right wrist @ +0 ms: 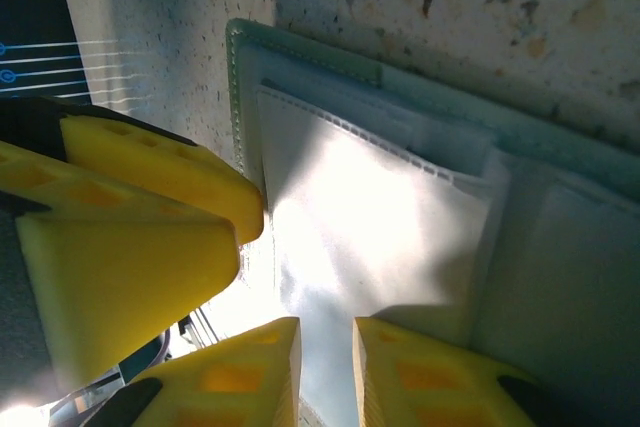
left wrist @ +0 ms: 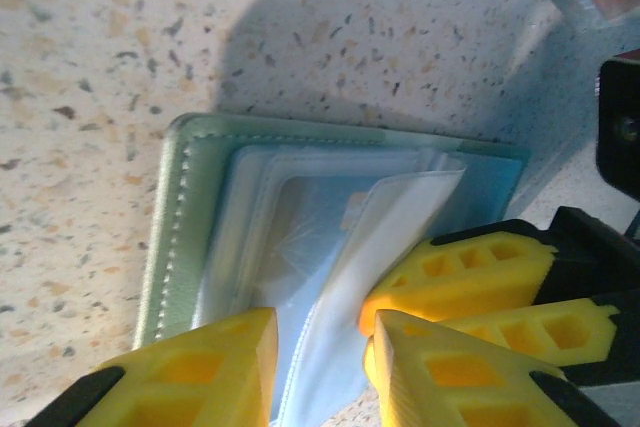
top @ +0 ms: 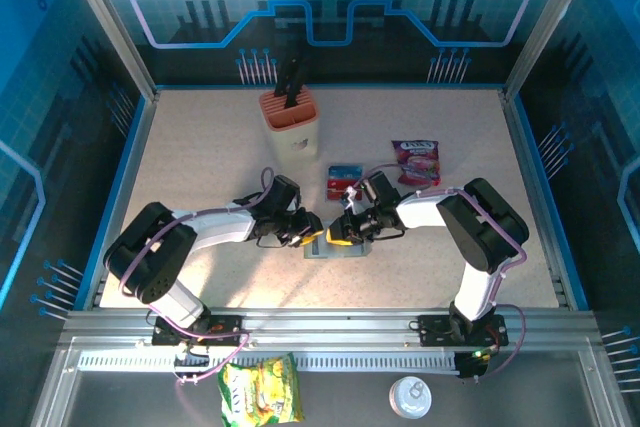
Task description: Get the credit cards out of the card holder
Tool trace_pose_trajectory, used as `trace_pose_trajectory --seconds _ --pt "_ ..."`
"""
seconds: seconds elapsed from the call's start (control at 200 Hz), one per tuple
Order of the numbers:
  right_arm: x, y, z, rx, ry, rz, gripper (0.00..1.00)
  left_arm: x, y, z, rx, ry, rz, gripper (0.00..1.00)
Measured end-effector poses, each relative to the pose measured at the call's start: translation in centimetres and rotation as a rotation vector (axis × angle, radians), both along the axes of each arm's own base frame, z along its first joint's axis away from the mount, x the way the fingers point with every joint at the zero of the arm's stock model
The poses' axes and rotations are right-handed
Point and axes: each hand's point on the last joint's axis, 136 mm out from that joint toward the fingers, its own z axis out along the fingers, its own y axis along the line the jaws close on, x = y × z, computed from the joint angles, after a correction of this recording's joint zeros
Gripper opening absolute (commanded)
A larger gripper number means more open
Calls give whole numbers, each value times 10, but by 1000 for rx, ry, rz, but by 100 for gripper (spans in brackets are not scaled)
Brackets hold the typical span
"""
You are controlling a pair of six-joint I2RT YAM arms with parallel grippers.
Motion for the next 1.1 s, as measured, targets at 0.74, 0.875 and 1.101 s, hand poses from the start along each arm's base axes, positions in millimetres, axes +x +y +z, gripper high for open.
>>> trace_pose_trajectory --seconds 0.74,0.875,1.101 --pt "-1 -2 2 54 16 -17 19 1 -7 -5 -26 19 15 17" --pt "-1 -2 1 56 14 -18 19 1 -8 -4 -32 15 11 16" --pt "-1 -2 2 58 16 -18 20 1 -11 -2 -41 11 10 26"
